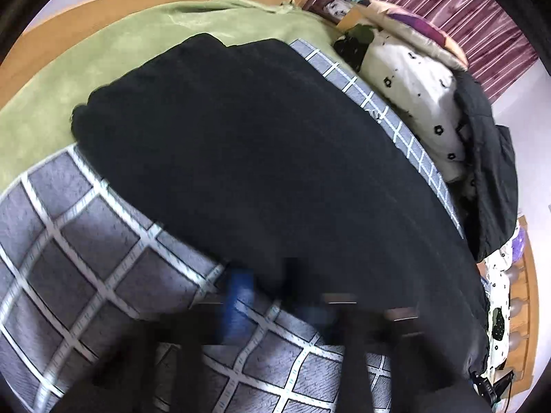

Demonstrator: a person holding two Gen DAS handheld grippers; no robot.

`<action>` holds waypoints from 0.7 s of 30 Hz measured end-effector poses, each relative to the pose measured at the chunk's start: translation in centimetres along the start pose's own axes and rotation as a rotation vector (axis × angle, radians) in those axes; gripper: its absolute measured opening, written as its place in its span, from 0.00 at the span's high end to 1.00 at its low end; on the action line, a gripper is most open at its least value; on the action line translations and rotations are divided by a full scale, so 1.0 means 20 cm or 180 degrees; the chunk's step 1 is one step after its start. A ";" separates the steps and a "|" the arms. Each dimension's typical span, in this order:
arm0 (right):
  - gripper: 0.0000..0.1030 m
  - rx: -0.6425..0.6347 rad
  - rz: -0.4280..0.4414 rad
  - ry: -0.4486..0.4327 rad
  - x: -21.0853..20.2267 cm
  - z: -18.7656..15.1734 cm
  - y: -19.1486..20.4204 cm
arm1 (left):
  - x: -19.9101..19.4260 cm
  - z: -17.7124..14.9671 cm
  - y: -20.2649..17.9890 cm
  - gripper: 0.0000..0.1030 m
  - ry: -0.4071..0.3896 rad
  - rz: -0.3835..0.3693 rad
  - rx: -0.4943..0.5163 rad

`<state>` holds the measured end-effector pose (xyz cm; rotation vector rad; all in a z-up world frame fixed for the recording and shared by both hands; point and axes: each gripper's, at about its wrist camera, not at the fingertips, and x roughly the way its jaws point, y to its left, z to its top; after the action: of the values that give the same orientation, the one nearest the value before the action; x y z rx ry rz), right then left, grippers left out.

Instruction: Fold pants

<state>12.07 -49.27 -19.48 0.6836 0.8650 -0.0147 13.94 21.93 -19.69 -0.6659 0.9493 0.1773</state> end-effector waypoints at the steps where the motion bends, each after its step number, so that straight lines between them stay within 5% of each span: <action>1: 0.85 0.0001 -0.0019 -0.0054 -0.01 0.01 0.02 | -0.03 0.01 -0.01 0.91 -0.0073 -0.0067 -0.0016; 5: 0.86 -0.0395 0.0130 -0.0475 -0.18 0.10 0.22 | -0.24 0.08 -0.20 0.91 -0.0540 -0.0076 0.0544; 11: 0.86 -0.0538 0.0182 -0.0593 -0.23 0.37 0.42 | -0.29 0.30 -0.47 0.91 -0.0842 0.0028 0.0799; 21: 0.83 -0.0814 -0.0037 -0.0397 0.18 0.76 0.59 | 0.17 0.60 -0.75 0.91 -0.0933 0.0228 0.1044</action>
<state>28.19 -47.53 -8.68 0.4333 0.7354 0.0419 30.46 16.78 -10.85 -0.2931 0.6985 0.1722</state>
